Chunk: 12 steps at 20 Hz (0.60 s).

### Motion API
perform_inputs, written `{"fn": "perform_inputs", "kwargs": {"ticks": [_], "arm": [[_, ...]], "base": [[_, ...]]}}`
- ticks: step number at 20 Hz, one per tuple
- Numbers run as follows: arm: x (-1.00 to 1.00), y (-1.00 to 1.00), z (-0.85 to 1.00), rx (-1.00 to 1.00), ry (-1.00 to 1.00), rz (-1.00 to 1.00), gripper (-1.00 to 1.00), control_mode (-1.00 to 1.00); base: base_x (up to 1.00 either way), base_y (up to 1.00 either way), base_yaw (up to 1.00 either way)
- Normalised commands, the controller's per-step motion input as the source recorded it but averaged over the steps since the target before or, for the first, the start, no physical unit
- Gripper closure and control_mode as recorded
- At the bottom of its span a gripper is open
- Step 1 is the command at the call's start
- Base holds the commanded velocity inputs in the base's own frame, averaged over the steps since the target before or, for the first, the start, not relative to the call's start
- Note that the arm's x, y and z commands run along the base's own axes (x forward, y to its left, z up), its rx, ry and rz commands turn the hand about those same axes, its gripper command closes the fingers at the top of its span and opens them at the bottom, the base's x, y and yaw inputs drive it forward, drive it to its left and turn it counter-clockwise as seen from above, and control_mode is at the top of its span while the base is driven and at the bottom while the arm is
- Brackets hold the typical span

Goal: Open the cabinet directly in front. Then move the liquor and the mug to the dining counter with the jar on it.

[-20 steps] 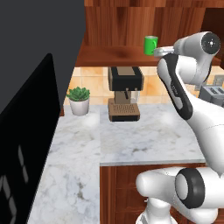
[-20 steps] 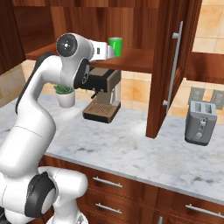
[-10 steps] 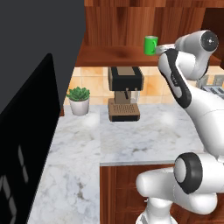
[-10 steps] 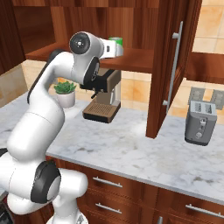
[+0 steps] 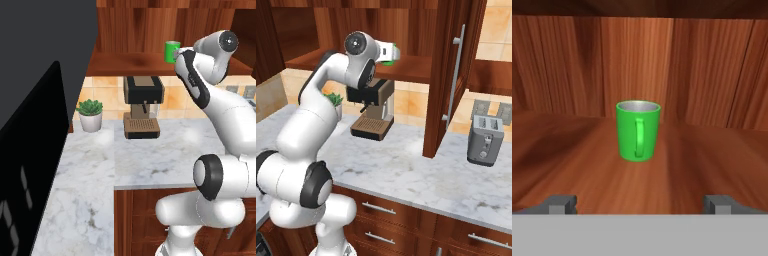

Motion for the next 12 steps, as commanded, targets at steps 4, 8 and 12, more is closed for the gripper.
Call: {"fn": "perform_inputs", "kwargs": {"ticks": [4, 8, 12], "arm": [[0.5, 0.0, 0.01, 0.0, 0.05, 0.0, -1.0, -1.0], [0.43, 0.0, 0.02, 0.0, 0.02, 0.0, -1.0, -1.0], [0.41, 0.0, 0.01, 0.0, 0.01, 0.0, -1.0, -1.0]], "base": [[0.0, 0.0, 0.0], [0.0, 0.0, 0.0], [0.0, 0.0, 0.0]]}}
